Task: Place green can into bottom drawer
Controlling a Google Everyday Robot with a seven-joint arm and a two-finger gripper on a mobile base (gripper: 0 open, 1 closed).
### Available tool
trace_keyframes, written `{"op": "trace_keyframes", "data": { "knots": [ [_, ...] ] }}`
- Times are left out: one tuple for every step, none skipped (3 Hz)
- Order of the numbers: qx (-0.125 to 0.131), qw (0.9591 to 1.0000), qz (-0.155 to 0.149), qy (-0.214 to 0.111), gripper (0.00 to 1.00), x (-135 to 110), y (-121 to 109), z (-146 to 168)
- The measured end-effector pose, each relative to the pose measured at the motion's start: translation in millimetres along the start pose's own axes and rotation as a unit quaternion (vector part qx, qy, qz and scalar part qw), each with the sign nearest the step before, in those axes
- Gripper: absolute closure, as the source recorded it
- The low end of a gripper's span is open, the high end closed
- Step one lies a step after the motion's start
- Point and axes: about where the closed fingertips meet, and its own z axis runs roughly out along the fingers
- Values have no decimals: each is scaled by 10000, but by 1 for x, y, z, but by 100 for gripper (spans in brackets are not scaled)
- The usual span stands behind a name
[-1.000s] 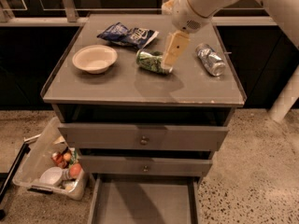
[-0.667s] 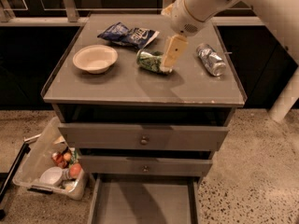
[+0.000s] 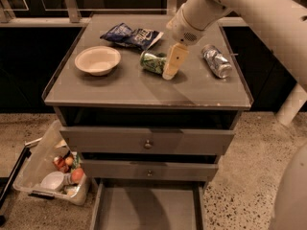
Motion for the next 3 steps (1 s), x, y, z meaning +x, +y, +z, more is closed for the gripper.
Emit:
{"op": "trace_keyframes", "data": {
  "knots": [
    [-233,9993,236,178,0,10,9,13],
    [-465,9974,468,289,0,17,23,19],
    [-634,9954,657,274,0,12,33,23]
  ]
}}
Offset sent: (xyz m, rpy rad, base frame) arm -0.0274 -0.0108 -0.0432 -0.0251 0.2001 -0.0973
